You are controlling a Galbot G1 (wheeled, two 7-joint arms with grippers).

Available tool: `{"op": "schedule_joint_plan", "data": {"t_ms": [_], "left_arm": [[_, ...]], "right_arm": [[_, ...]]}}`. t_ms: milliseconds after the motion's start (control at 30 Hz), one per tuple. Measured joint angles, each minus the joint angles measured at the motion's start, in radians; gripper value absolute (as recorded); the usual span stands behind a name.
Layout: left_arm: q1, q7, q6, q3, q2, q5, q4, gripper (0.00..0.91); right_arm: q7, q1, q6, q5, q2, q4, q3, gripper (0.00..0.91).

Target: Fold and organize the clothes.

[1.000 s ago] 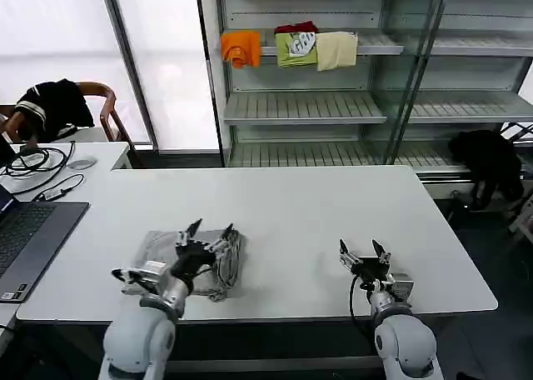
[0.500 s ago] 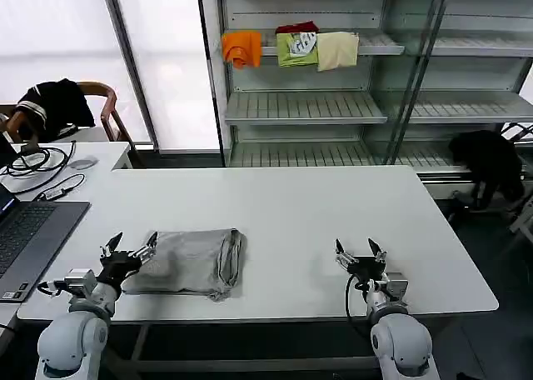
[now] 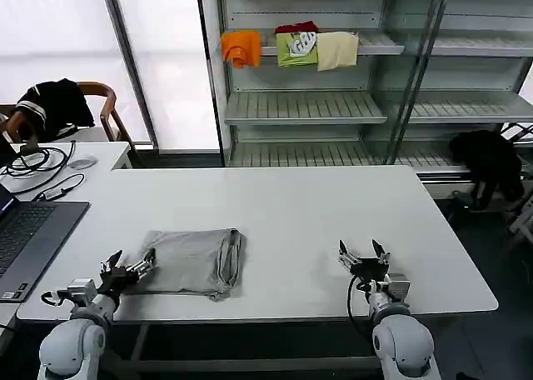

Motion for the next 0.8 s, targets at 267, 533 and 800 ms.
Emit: {"op": "schedule_joint_plan", "data": {"t_ms": [267,533,800], "left_arm": [[0.01,0.03,0.045,0.001,-0.005,-0.021,-0.007,0.01],[0.005,0.033,0.085,-0.001,-0.014,-0.092,-0.008,0.01],[-0.001,0.037,0.048,-0.019,-0.015,-0.102,-0.021,0.0]], "right_arm": [[0.012,0.006,0.002,0.0,0.005,-0.008,0.003,0.907],[0.021,0.005,0.002,0.0,0.003,-0.005,0.008,0.907],[0.027,0.004,0.002,0.0,0.003,-0.003,0.009,0.907]]}}
